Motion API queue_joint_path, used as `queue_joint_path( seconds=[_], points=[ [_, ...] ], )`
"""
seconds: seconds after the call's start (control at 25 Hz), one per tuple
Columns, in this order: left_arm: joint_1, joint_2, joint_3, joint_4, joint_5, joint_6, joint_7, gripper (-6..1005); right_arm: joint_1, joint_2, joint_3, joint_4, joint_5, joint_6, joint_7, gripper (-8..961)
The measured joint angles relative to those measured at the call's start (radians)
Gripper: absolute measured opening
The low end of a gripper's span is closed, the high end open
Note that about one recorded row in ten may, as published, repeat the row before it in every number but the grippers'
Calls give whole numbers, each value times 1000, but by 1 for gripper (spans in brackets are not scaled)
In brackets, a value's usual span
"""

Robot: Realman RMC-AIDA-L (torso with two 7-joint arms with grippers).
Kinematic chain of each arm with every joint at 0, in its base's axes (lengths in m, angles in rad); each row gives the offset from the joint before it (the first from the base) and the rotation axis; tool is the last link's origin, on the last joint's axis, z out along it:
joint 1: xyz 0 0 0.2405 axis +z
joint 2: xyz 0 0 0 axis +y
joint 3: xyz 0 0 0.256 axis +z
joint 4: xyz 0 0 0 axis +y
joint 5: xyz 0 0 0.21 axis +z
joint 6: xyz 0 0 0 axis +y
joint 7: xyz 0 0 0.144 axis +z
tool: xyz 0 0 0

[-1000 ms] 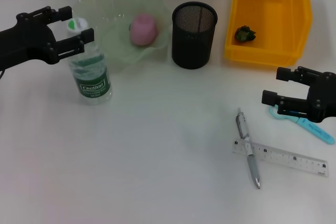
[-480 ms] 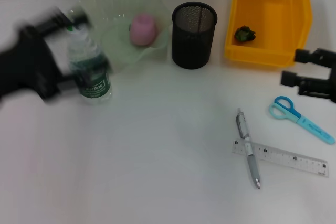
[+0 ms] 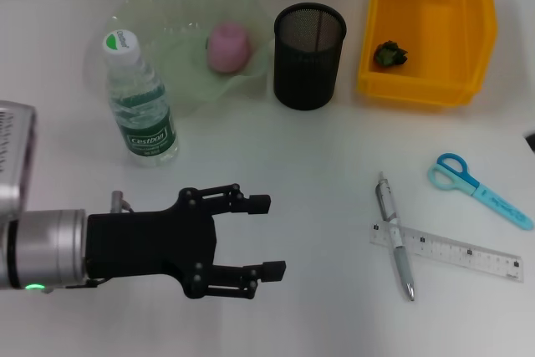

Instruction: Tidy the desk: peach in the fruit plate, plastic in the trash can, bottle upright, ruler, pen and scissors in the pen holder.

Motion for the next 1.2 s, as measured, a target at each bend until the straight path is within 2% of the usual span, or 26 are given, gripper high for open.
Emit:
queue_joint_path(
  seconds=[0.04, 0.08, 0.16, 0.2, 0.36, 0.6, 0.8, 1.2],
  points=[
    [0, 0, 0, 0, 0, 0, 0, 829, 0, 0, 0, 0, 0, 0, 0, 827],
    [-6, 0, 4, -10, 1, -8, 0, 829, 20, 12, -20, 10, -59, -10, -8, 827],
    [-14, 0, 7, -21, 1, -14, 1, 829, 42, 24, -81, 53, -131, 7, -40, 826],
    [-18, 0, 8, -23, 1, -15, 5, 829, 45, 25, -139, 108, -141, 41, -64, 826],
    [-17, 1, 8, -18, -1, -11, 16, 829, 42, 25, -180, 177, -136, 95, -105, 824],
    [-25, 1, 8, -20, -1, -11, 26, 829, 24, 26, -187, 291, -49, 215, -168, 825],
    [-31, 0, 9, -21, 1, -11, 26, 829, 23, 28, -214, 369, -45, 280, -166, 824],
    [-31, 1, 9, -23, 5, -9, 26, 829, 22, 29, -226, 438, -18, 346, -164, 819]
  ],
)
